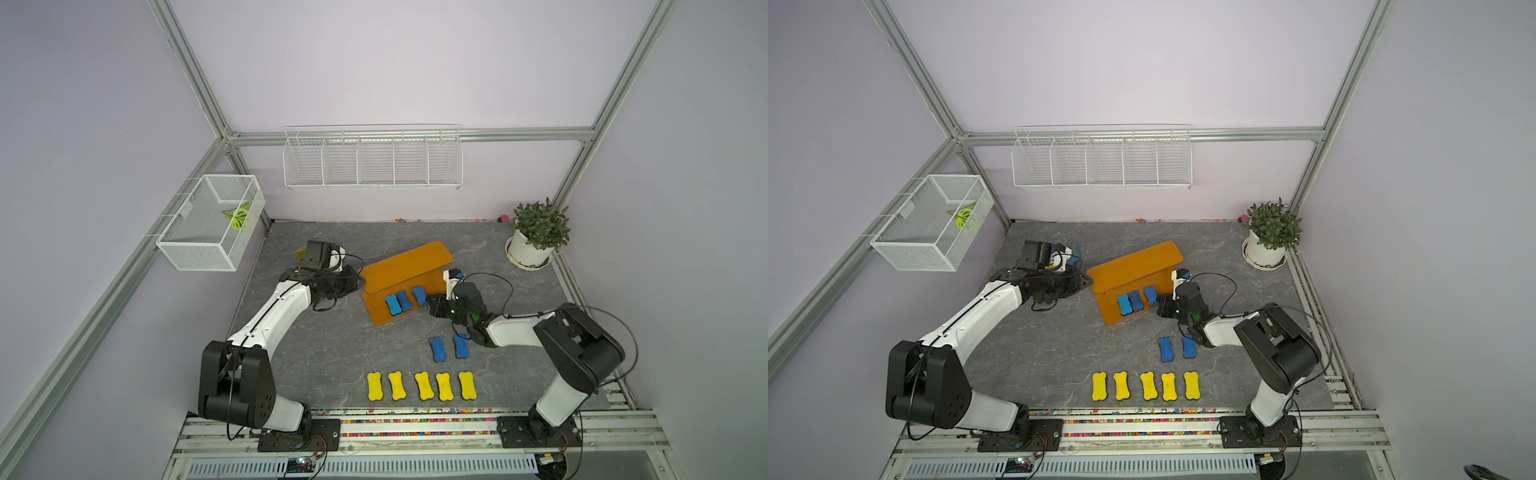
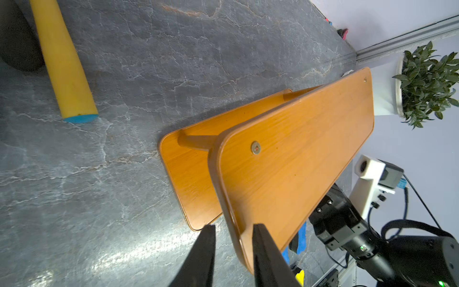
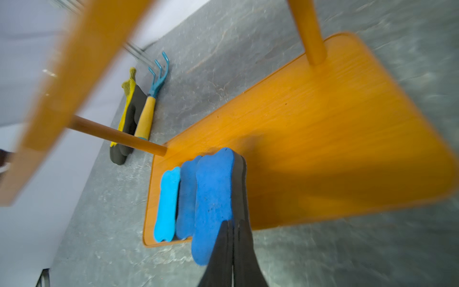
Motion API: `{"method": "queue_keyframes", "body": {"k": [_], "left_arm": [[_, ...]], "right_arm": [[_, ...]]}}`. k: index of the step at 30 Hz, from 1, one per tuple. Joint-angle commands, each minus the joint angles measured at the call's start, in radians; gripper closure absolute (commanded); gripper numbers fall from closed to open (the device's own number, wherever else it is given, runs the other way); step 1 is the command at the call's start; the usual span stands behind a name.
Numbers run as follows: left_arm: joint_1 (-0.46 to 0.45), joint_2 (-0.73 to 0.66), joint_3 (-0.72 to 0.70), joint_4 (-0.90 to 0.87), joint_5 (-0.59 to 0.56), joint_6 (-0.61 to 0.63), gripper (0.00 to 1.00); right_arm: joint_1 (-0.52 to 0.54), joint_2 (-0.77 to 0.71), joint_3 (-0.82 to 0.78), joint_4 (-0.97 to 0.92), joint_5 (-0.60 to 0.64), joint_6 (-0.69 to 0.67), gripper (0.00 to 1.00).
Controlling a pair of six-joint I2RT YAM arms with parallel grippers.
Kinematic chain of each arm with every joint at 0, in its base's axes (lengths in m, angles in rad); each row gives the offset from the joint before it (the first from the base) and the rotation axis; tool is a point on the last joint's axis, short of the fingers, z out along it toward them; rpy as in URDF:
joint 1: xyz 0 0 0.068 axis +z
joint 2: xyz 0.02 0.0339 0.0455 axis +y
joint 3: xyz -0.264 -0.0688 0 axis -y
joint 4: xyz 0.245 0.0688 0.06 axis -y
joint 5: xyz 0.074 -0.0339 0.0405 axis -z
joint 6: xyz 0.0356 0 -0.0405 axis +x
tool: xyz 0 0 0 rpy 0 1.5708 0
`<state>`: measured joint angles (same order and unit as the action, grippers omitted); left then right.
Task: Remove the whiteboard erasers from the shelf
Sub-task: Pick up the whiteboard eraser from the shelf, then place the whiteboard eraser at the center of the board.
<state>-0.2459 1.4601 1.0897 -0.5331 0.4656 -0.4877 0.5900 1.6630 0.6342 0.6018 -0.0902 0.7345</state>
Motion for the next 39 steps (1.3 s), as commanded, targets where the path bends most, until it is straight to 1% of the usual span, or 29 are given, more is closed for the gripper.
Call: {"method": "queue_keyframes", "body": {"k": [1, 6, 10, 15, 19, 25, 30, 33, 35, 39], "left_arm": [[0.001, -0.028, -0.010, -0.009, -0.006, 0.006, 0.68], [0.002, -0.036, -0.011, -0.004, 0.008, 0.004, 0.68], [0.002, -0.043, -0.016, 0.002, 0.009, 0.000, 0.68], [0.001, -0.036, -0.014, 0.002, 0.021, -0.002, 0.68], [0.001, -0.041, -0.016, 0.007, 0.027, -0.005, 0.68], [0.001, -0.041, -0.012, 0.007, 0.028, -0.001, 0.67], [0.001, -0.037, -0.010, 0.002, 0.025, 0.001, 0.68], [0.002, -0.035, -0.005, 0.002, 0.026, 0.001, 0.68], [0.001, -0.034, -0.004, 0.002, 0.027, 0.001, 0.67], [0.002, -0.031, -0.004, 0.002, 0.028, 0.002, 0.68]], "right_arm": [[0.043, -0.110, -0.053, -0.103, 0.070, -0.025, 1.00], [0.133, -0.299, -0.147, -0.252, 0.134, 0.002, 1.00], [0.236, -0.377, -0.175, -0.343, 0.163, 0.033, 1.00], [0.324, -0.376, -0.192, -0.384, 0.181, 0.069, 1.00], [0.329, -0.355, -0.198, -0.391, 0.168, 0.062, 1.00], [0.330, -0.278, -0.175, -0.393, 0.119, 0.042, 1.00], [0.333, -0.280, -0.155, -0.445, 0.089, 0.036, 0.99], [0.339, -0.302, -0.150, -0.495, 0.071, 0.038, 0.96], [0.341, -0.318, -0.153, -0.520, 0.061, 0.042, 0.91], [0.352, -0.342, -0.151, -0.549, 0.054, 0.048, 0.77]]}}
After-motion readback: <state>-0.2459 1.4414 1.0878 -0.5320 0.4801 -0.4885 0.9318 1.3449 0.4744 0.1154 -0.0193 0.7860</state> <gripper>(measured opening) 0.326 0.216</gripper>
